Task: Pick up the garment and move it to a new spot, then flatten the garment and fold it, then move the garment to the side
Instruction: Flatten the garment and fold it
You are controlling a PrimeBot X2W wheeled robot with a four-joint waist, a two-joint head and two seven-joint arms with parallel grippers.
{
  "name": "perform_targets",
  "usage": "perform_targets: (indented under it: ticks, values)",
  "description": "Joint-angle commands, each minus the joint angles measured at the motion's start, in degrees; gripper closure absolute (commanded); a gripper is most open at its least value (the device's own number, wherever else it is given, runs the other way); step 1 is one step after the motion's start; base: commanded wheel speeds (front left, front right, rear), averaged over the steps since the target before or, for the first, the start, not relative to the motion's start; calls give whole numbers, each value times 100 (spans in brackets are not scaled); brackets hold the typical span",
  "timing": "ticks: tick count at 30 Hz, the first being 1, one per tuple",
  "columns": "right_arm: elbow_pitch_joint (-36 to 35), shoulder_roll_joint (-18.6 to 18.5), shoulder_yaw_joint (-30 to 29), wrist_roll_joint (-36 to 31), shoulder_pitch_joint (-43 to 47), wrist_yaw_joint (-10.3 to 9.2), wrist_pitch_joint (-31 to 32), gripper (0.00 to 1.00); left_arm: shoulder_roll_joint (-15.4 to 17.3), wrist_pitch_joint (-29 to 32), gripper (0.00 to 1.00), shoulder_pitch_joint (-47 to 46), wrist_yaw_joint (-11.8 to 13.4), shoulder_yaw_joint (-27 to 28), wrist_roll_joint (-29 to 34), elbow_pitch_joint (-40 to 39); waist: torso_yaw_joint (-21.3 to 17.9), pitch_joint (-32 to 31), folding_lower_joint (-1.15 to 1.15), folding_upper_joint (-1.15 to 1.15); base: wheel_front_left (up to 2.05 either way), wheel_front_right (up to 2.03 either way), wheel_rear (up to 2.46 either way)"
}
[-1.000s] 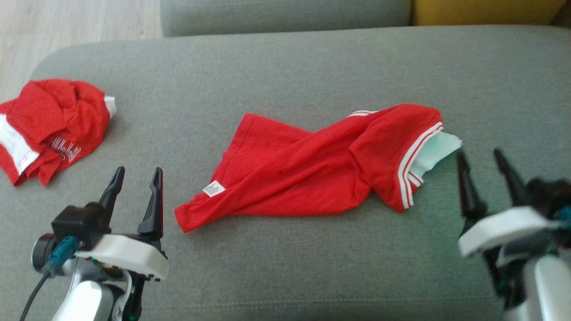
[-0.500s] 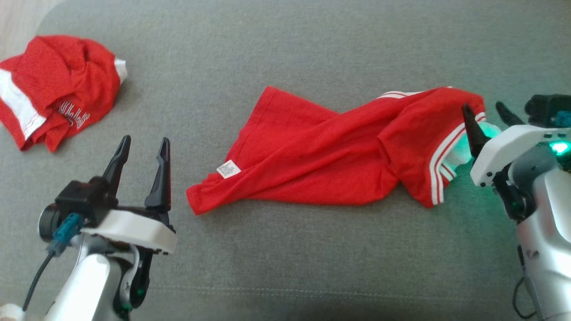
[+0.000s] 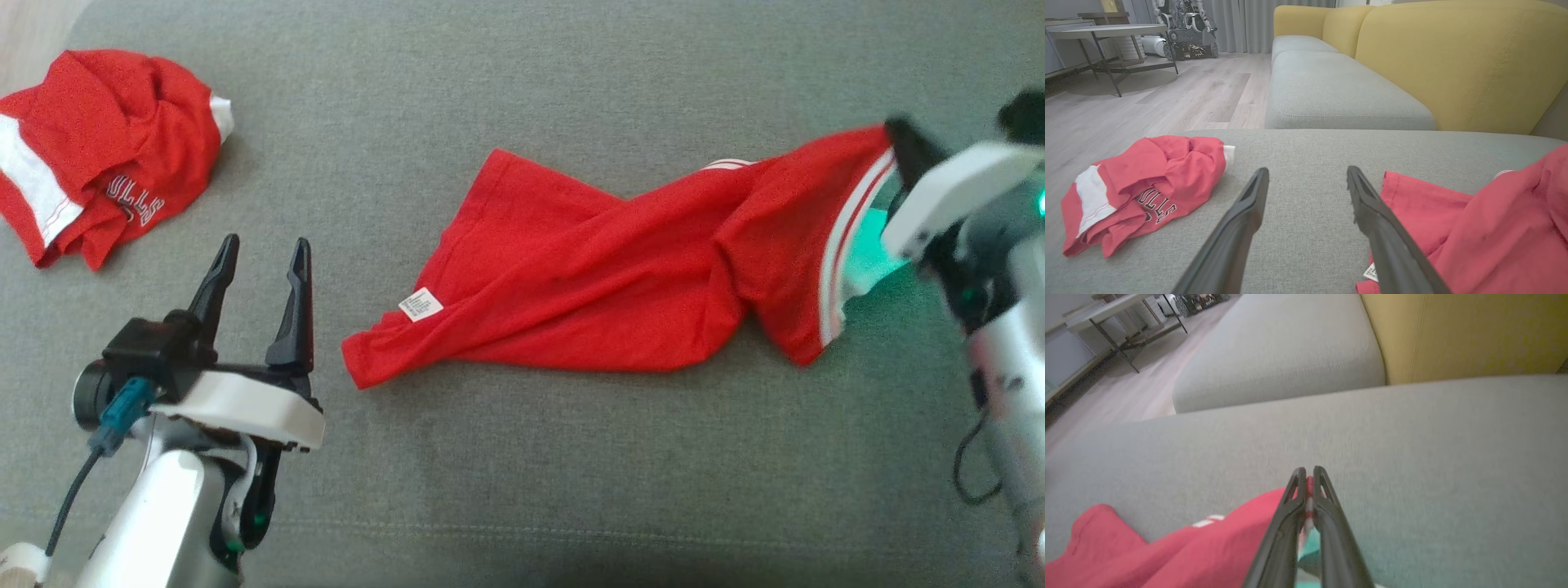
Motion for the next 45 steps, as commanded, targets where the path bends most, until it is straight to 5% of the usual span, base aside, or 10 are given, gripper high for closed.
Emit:
perform_targets:
  ticks: [1,11,20,27,34,35,36,45]
  values:
    - [-306,-139,148,118,-409,-4,-150,100,106,-73,0,-274,29,233,30,-131,-39,-31,0,0,0,0,0]
    - [-1270,-363,448,334,-721,-4,-588,100,164,-55,0,-176,115,238,32,-183,-264,-189,0,0,0,0,0]
    - [-2782,-440,512,376,1635,-4,608,100,191,-39,0,17,209,256,-22,-319,-457,-275,0,0,0,0,0]
    - [-3977,57,-284,17,3559,-4,1418,100,233,-10,0,53,247,267,-48,-397,-556,-241,0,0,0,0,0]
    - [-4651,712,-839,-414,4545,-4,1690,100,266,22,0,129,290,277,-86,-401,-587,-269,0,0,0,0,0]
    - [-4688,769,-853,-454,4577,-4,1659,79,270,31,0,143,301,279,-92,-408,-589,-271,0,0,0,0,0]
    - [-4717,827,-873,-494,4592,-4,1609,0,277,36,0,156,308,282,-98,-411,-591,-278,0,0,0,0,0]
    - [-5304,1036,-918,-1128,4418,-4,451,0,304,101,0,333,371,250,-145,-391,-543,-537,0,0,0,0,0]
